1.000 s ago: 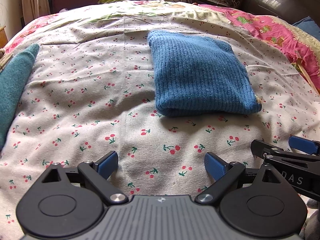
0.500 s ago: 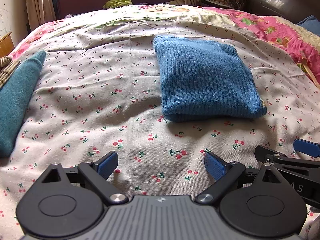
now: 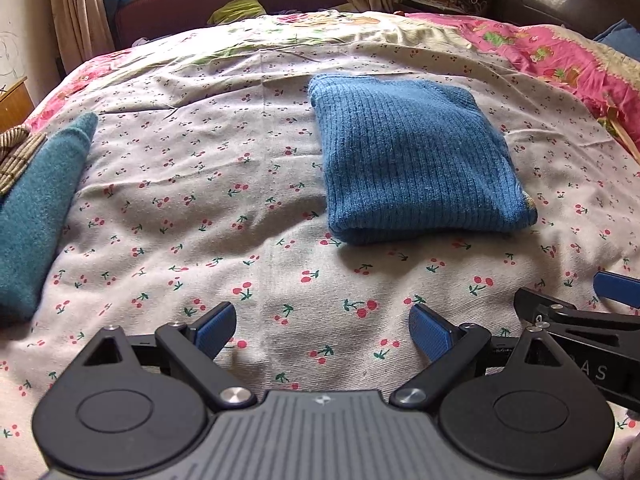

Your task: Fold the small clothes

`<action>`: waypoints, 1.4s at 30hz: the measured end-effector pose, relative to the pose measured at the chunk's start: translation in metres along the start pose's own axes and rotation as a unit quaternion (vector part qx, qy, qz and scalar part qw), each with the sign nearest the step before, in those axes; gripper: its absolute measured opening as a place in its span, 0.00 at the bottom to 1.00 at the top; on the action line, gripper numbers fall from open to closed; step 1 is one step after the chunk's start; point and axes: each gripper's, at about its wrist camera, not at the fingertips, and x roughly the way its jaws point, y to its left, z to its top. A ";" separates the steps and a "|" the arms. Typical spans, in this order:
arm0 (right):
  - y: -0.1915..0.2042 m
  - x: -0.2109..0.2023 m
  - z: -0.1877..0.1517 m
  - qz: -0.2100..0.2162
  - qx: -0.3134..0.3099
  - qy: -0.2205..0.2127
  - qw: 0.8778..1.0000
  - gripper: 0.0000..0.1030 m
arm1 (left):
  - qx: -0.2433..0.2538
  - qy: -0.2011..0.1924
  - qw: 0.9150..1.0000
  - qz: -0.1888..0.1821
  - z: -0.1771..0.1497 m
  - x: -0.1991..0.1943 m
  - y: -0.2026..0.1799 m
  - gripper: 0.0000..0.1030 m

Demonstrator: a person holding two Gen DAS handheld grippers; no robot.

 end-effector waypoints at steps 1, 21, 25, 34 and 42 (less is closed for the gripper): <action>0.000 0.000 0.000 0.000 0.000 0.000 1.000 0.79 | 0.001 0.000 1.000 0.001 0.000 0.000 0.000 0.99; 0.000 0.000 0.000 0.000 0.000 0.000 1.000 0.79 | 0.003 -0.001 1.000 0.004 0.000 -0.001 0.000 0.99; 0.000 0.000 0.000 0.000 0.000 0.000 1.000 0.79 | 0.003 0.000 1.000 0.005 0.001 -0.001 0.000 0.99; 0.000 0.000 0.000 0.000 0.000 0.000 1.000 0.79 | 0.003 0.000 1.000 0.004 0.000 -0.001 0.000 0.99; 0.000 0.000 0.000 0.000 -0.001 0.000 1.000 0.79 | -0.001 0.002 1.000 0.003 0.000 0.000 0.000 0.99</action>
